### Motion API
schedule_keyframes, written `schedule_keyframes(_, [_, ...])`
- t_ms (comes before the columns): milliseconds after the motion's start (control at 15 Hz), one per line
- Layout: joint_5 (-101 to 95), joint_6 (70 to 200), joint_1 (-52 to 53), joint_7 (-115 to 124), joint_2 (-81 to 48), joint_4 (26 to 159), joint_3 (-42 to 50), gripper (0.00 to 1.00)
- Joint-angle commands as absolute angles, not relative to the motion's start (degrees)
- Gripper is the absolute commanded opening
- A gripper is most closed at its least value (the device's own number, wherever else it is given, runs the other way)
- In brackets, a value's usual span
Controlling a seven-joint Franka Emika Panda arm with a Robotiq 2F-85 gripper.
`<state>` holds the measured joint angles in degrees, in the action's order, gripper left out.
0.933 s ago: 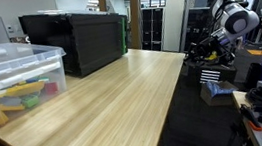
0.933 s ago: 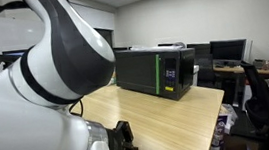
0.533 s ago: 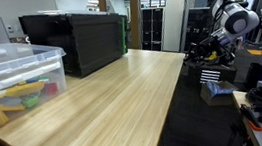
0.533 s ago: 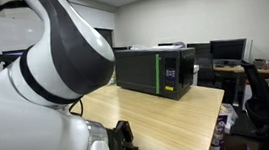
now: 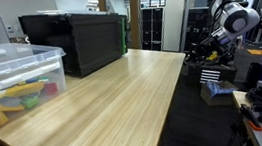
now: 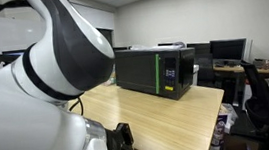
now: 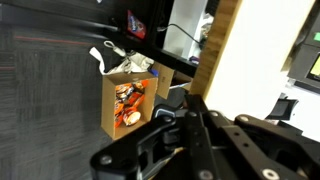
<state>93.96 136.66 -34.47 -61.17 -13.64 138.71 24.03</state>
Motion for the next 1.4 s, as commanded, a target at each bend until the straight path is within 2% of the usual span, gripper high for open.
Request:
schedule_keyframes(0, [90.4,149.7,-31.3,-59.5,-6.5,142.1,28.4,0.02])
schedule_keyframes(133, [86.5,159.2,-30.3,-57.9,-4.7,142.3,30.0,0.01])
schedule_keyframes(200, [83.1,163.9,-29.4,-55.8,-4.2,142.8,29.9,0.27])
schedule_keyframes(267, [80.0,168.0,-29.0,-54.1,-3.6,143.8,29.8,0.29])
schedule_keyframes(400, [72.0,175.4,-27.8,-48.5,-3.6,146.3,28.9,0.41])
schedule_keyframes(467, [68.1,178.5,-26.7,-45.5,-4.5,148.2,28.8,0.51])
schedule_keyframes(533, [65.5,179.3,-25.7,-43.5,-4.3,150.0,28.9,0.15])
schedule_keyframes(600, [64.8,178.2,-25.0,-43.0,-3.1,151.5,29.0,0.13])
schedule_keyframes(667, [63.4,176.9,-24.2,-42.0,-2.5,152.5,29.1,0.05])
schedule_keyframes(800, [56.5,175.4,-22.7,-40.0,-3.5,153.6,29.9,0.0])
schedule_keyframes(1067, [35.0,171.0,-24.4,-34.7,-5.5,153.7,29.4,0.02])
schedule_keyframes(1333, [13.0,166.5,-18.8,-26.4,-3.2,152.0,38.1,0.01])
